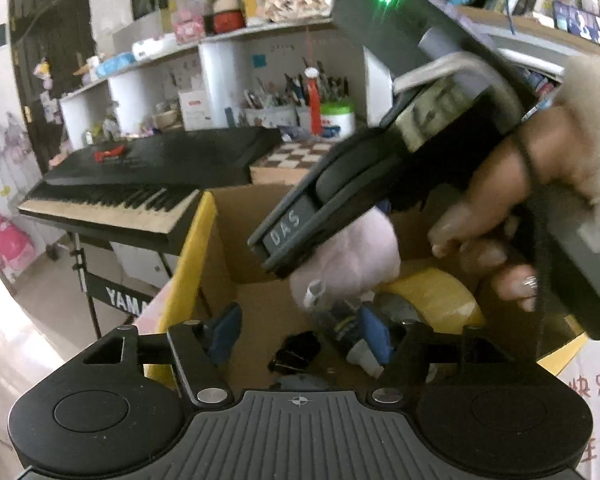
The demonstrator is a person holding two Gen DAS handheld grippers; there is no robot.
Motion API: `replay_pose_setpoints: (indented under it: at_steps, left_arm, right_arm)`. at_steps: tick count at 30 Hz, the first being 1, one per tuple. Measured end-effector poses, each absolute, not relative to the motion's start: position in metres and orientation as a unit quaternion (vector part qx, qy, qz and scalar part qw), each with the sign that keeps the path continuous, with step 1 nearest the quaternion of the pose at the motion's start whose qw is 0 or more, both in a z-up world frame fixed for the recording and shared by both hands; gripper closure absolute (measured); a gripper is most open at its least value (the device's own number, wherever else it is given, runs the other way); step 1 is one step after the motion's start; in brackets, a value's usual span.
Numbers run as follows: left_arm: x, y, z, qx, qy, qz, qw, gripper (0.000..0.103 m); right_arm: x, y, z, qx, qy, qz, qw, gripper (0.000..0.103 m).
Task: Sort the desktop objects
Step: 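Lower into the box and open the right tool while the left tool releases the clip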
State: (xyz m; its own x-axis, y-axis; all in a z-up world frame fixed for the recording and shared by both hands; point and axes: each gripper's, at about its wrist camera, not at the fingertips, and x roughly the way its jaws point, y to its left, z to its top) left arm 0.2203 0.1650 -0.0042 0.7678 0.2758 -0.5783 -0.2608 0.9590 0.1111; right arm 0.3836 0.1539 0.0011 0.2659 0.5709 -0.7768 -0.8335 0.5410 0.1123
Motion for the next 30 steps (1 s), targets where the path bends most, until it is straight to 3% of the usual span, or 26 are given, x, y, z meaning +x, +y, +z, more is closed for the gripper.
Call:
replay_pose_setpoints:
  at_steps: [4,8,11,19,30]
  left_arm:
    - [0.212,0.171,-0.001,0.001,0.304,0.164,0.939,0.035]
    - [0.204,0.174,0.004,-0.006,0.296,0.179,0.938,0.033]
    - [0.201,0.175,0.007,-0.011,0.287,0.178,0.941,0.033]
    - [0.190,0.175,0.018,-0.018,0.260,0.165,0.951,0.021]
    - [0.160,0.174,0.040,-0.044,0.213,0.144,0.965,0.017]
  right_arm:
    - [0.386,0.165,-0.005,-0.165,0.417,0.458,0.767,0.033]
    - [0.385,0.172,-0.006,-0.161,0.410,0.456,0.773,0.017]
    - [0.383,0.173,-0.001,-0.156,0.402,0.462,0.775,0.013]
    - [0.368,0.151,0.025,-0.132,0.357,0.449,0.808,0.013]
    - [0.332,0.091,0.068,-0.069,0.287,0.420,0.858,0.012]
